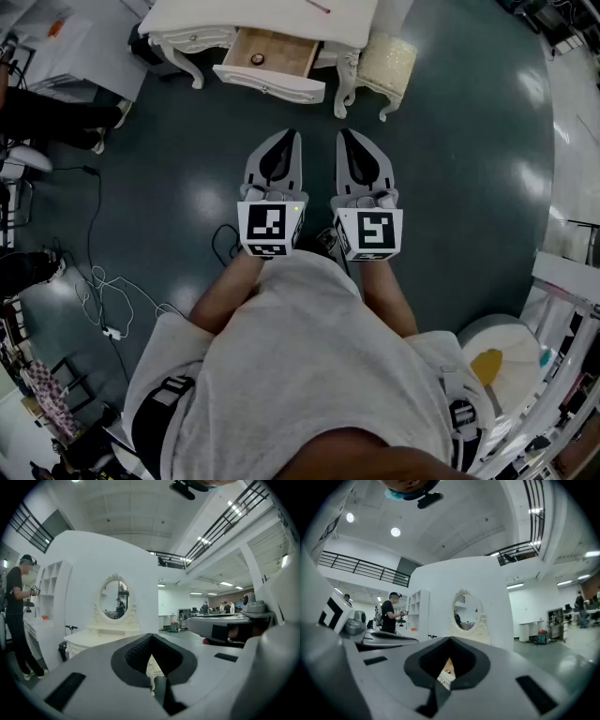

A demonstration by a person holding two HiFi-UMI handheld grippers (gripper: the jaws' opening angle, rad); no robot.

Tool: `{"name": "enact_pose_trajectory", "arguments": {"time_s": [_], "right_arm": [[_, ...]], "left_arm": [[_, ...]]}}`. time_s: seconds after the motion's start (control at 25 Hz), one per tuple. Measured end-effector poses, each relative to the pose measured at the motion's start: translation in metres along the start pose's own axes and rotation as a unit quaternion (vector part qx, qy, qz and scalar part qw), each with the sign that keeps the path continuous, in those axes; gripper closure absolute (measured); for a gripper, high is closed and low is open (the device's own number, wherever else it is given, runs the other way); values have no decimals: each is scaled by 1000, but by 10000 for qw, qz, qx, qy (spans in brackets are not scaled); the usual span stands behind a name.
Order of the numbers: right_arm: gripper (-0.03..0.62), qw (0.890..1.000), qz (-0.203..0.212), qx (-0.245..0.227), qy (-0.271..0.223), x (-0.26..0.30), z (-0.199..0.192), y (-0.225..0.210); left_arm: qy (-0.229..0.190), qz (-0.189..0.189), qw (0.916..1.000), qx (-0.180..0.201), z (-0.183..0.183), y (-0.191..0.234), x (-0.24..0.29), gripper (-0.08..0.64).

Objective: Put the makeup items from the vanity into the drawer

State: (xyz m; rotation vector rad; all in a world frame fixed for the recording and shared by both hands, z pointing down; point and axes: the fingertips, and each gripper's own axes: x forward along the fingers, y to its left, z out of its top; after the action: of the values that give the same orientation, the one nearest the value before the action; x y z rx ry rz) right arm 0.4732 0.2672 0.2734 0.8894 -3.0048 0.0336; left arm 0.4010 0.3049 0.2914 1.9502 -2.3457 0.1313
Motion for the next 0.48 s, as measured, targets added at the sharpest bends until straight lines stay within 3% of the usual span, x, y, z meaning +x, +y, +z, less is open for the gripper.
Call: {"name": "enact_pose_trajectory", "arguments": {"time_s": [0.24, 0.48], "right_arm": [[577, 9995, 167, 161, 205, 11, -14, 12], [577, 9994, 147, 78, 290, 57, -15, 30]], "left_arm": [[197, 168, 9995, -196, -16, 18, -10, 554], [318, 273, 9981, -461, -26, 76, 9, 554]]}}
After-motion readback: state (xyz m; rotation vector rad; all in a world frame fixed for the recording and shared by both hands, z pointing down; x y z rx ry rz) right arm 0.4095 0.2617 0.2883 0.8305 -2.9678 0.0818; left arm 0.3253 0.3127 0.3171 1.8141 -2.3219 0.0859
